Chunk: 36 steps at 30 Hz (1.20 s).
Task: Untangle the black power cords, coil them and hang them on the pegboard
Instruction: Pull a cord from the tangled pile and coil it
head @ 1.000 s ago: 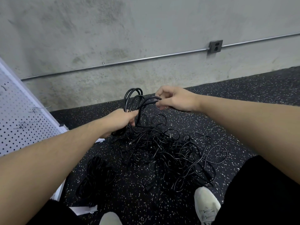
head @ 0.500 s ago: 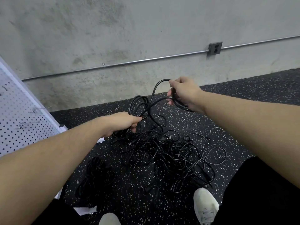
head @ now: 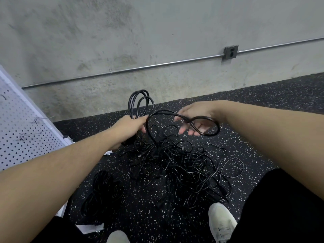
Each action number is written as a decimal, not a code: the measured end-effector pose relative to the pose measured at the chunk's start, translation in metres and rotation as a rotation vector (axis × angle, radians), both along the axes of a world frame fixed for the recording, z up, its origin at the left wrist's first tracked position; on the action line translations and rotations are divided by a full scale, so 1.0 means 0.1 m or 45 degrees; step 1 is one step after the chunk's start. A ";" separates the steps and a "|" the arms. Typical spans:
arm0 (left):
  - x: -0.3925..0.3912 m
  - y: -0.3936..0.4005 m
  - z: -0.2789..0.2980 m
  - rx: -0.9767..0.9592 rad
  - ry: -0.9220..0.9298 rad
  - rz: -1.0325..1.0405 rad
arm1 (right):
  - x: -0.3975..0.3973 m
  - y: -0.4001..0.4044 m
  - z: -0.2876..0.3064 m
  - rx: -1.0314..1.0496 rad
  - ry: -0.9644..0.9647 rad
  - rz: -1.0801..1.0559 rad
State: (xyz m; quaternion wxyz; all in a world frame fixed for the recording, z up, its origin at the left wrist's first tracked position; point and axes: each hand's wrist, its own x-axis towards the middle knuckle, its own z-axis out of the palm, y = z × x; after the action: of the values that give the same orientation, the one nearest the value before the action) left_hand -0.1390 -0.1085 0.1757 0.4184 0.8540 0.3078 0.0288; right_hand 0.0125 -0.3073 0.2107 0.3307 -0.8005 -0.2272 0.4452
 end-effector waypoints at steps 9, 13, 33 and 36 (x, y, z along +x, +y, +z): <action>-0.02 -0.05 0.07 -0.264 -0.058 0.199 | 0.04 -0.16 0.00 0.191 -0.183 0.252; -0.02 -0.05 0.10 -0.583 -0.084 0.229 | 0.10 -0.13 -0.07 0.220 -0.293 0.217; 0.11 -0.33 0.22 -1.024 -0.152 0.079 | -0.07 0.22 -0.07 0.532 -1.520 0.509; 0.09 -0.23 0.17 -0.976 -0.131 0.062 | -0.07 0.15 -0.08 0.513 -1.498 0.612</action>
State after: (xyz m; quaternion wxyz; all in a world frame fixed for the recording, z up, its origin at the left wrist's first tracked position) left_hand -0.1301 -0.1317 0.1929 0.7212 0.6257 0.2951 -0.0357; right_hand 0.0050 -0.2921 0.2031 0.1861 -0.7596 -0.6207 -0.0554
